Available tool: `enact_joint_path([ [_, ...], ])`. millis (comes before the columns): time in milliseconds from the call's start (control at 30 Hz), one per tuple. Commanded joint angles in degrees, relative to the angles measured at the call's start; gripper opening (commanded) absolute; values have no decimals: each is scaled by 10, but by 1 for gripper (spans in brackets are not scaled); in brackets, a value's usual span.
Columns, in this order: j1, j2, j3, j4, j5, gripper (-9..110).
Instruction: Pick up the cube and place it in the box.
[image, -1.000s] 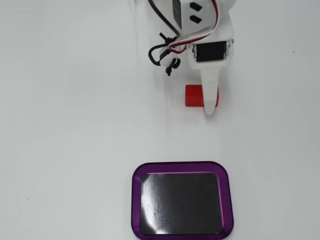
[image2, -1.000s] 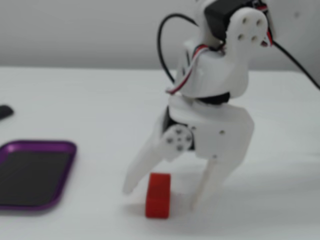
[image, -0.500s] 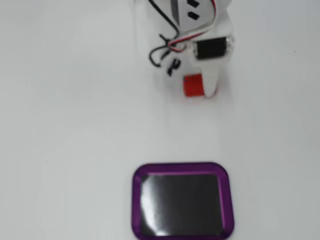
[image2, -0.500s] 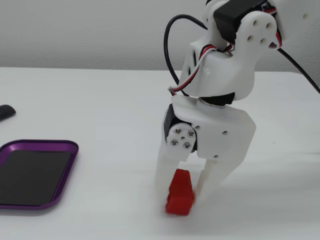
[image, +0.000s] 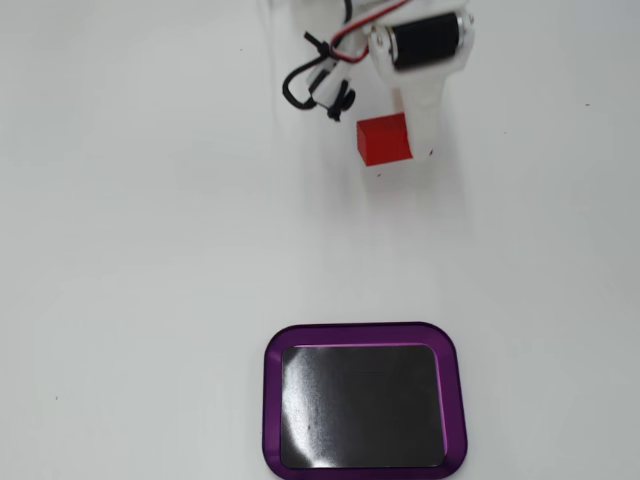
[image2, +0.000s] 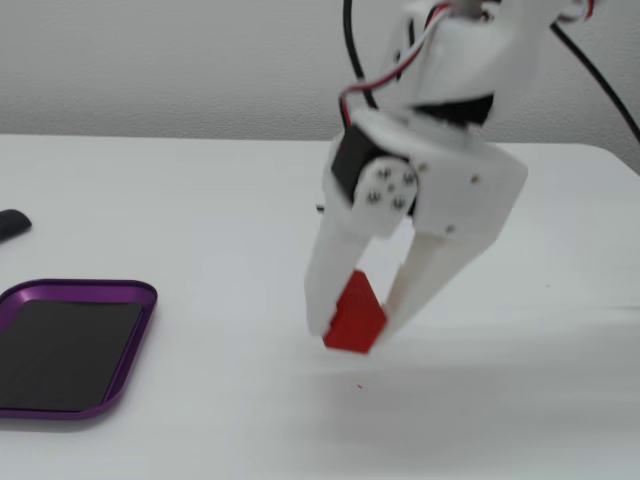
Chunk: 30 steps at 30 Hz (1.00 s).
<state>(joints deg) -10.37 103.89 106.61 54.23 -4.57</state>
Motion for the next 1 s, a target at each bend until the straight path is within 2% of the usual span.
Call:
enact_joint_path([
  [0, 35, 157, -25, 4, -21, -1],
  [133, 85, 275, -4, -15, -83, -1],
  [233, 120, 312, 63, -76, -142, -1],
  [333, 145, 315, 148, -200, -200, -1],
  [500, 155, 259, 291, -500, -253, -1],
  [600, 139, 171, 307, -598, -267, -1],
  [767, 131, -18, 189, -600, -261, -1],
  [967, 117, -167, 2, -509, -260, -1],
])
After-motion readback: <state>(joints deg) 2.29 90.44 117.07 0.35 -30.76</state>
